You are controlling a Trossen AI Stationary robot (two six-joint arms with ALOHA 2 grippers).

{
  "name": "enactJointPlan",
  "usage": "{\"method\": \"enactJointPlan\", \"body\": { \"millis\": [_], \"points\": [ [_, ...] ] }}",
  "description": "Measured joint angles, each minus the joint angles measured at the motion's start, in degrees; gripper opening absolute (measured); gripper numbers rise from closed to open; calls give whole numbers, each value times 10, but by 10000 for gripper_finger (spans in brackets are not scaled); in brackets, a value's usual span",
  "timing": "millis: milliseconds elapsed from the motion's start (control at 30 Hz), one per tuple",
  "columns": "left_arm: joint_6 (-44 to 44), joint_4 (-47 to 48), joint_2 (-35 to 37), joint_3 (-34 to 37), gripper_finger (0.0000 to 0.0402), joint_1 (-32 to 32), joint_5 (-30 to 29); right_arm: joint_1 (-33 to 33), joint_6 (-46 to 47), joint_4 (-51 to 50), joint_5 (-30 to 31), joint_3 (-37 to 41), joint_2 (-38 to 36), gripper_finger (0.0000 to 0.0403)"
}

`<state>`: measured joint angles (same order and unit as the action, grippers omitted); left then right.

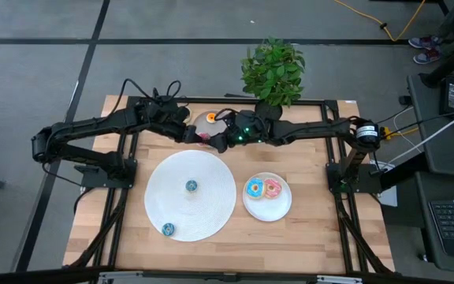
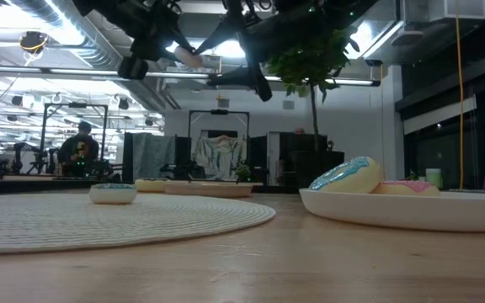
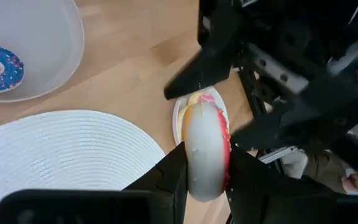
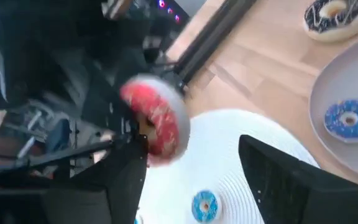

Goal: Pick & Place donuts
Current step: Put the small pink donut on the brown plate

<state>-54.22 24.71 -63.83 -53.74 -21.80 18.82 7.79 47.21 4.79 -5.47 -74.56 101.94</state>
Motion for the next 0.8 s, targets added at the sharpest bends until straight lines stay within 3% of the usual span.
{"method": "enactJointPlan", "body": {
  "millis": [133, 800],
  "points": [
    [3, 7, 0, 0, 86, -4, -22, -11, -17, -39, -4, 0, -12, 256],
    [35, 5, -27, 0, 86, -90, 13, -70, -25, -120, 47, 0, -25, 256]
  ]
}}
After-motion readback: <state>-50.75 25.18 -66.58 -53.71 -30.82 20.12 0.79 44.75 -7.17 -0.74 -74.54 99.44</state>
